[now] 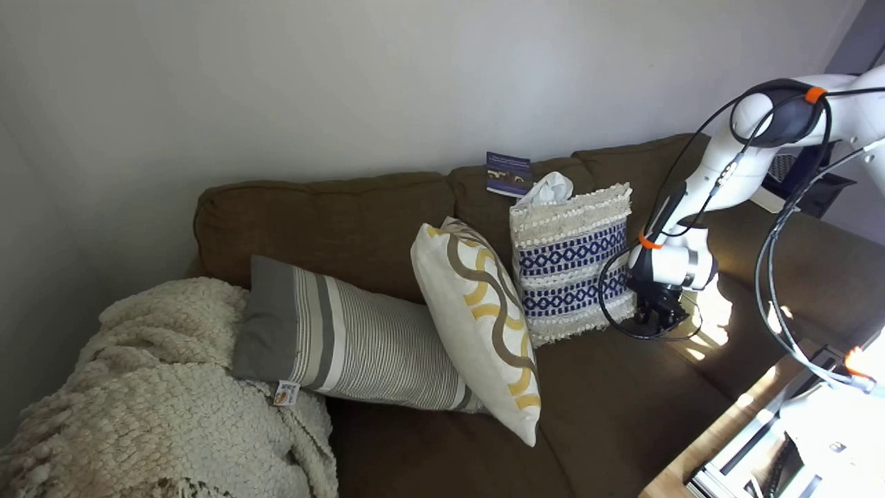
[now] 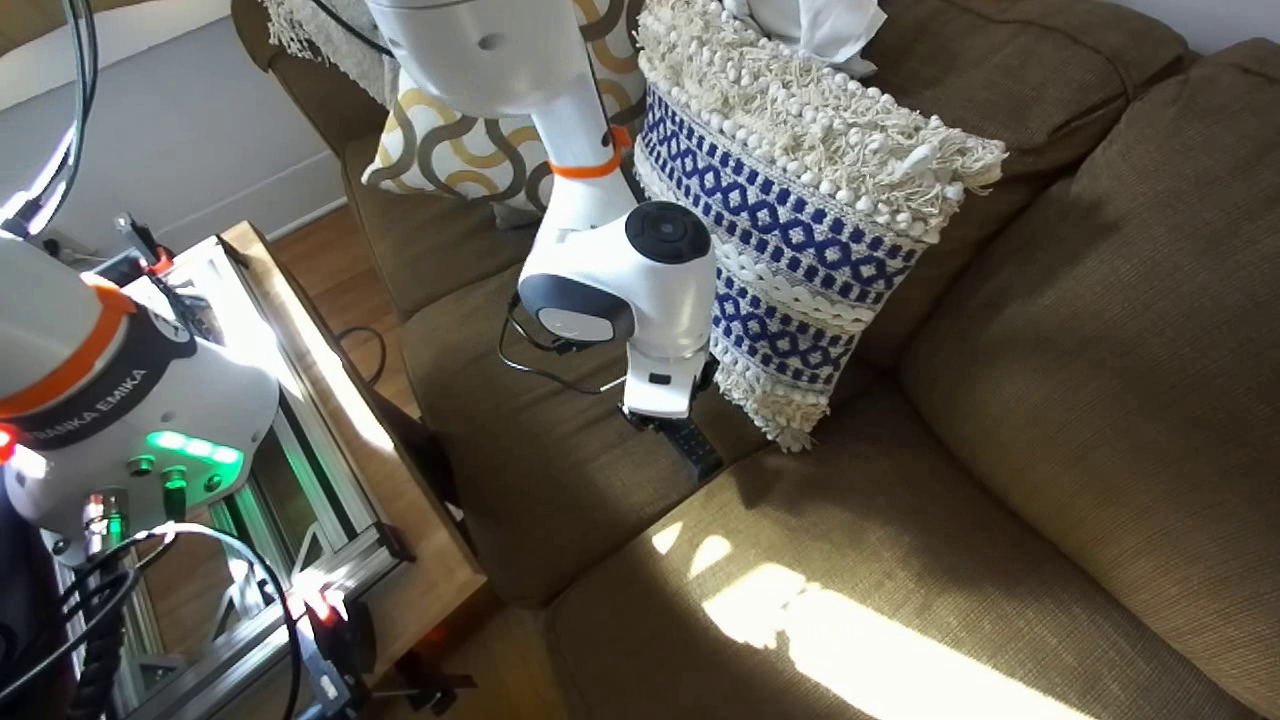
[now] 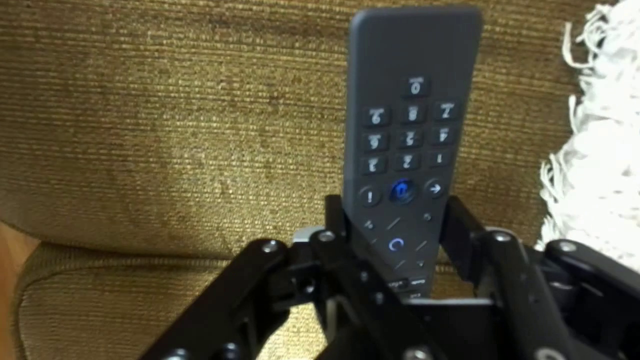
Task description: Put the black remote control on the seat of the sofa
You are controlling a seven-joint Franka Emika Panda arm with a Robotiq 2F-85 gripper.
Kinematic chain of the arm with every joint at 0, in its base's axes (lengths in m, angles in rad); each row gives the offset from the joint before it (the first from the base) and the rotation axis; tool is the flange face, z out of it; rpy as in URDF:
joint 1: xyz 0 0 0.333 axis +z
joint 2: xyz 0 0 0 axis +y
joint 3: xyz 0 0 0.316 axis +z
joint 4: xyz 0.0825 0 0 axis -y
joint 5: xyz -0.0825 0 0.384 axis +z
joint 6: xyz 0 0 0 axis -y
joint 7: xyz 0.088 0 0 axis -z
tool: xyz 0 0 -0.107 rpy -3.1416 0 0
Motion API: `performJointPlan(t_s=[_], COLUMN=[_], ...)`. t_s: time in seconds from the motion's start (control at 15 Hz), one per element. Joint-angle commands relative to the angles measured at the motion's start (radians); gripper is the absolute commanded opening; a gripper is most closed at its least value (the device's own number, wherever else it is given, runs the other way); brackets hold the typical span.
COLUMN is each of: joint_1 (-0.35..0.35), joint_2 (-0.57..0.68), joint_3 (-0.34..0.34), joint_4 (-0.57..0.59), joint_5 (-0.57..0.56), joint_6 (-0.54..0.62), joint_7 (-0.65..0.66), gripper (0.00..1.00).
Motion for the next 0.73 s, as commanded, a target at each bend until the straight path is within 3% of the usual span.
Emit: performJointPlan(t_s=[0.0,0.07,0.13,0.33,0.6,0.67], joint_1=[0.033,0.043,0.045,0.045,0.01,0.053], joint_2=[0.113,0.12,0.101,-0.087,-0.295,-0.164], joint_3=[-0.017,-0.025,-0.024,-0.006,0.061,0.015], joint_4=[0.133,0.147,0.138,-0.027,-0.227,-0.081], joint_5=[0.005,0.003,0.0,0.0,-0.024,0.015], joint_6=[-0.068,-0.093,-0.113,-0.035,0.102,0.054], joint_7=[-0.001,0.0,-0.012,-0.098,-0.315,-0.245], gripper=[0.25,0.75,0.77,0.98,1.0,1.0])
